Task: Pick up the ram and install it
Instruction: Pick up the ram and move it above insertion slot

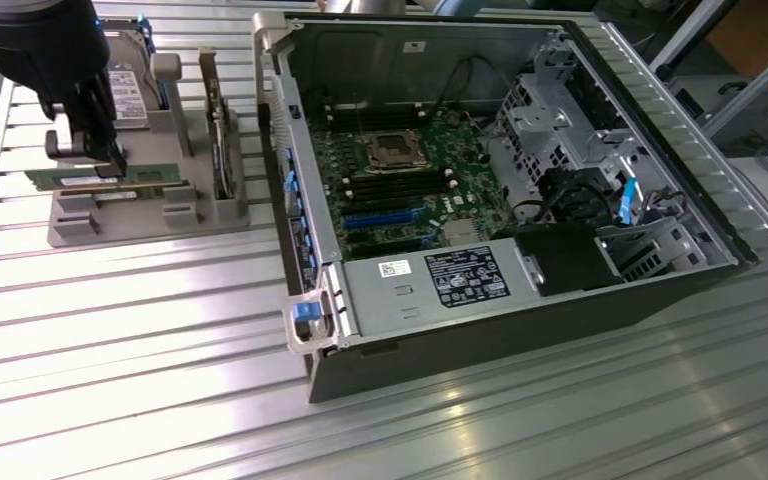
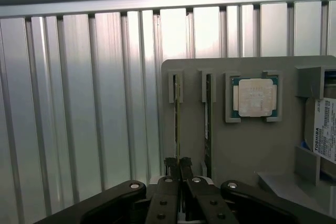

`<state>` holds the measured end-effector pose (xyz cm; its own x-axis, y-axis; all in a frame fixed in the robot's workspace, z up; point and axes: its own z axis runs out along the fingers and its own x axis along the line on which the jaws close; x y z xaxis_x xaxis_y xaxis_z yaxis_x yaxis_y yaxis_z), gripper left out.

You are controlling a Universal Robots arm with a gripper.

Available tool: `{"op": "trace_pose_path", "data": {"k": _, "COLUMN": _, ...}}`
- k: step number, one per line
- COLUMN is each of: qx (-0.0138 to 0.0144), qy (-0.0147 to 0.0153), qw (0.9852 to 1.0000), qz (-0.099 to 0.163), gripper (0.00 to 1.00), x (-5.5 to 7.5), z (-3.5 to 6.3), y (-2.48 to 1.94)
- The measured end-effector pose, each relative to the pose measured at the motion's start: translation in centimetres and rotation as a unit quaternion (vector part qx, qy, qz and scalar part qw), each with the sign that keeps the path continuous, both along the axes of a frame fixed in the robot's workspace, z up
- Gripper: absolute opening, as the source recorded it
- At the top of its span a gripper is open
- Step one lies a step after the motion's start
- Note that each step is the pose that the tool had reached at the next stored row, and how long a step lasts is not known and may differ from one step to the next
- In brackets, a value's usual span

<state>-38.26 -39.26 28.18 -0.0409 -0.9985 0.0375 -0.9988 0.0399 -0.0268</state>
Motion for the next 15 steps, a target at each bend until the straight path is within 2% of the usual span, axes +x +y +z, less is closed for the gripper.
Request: {"op": "trace_pose_path", "data": {"k": 15, "qx": 0.0000, "qy": 0.0000, "qw": 1.0000, "qz": 0.000, "gripper": 0.12, "x": 0.00, "z": 0.71, "y": 0.00}}
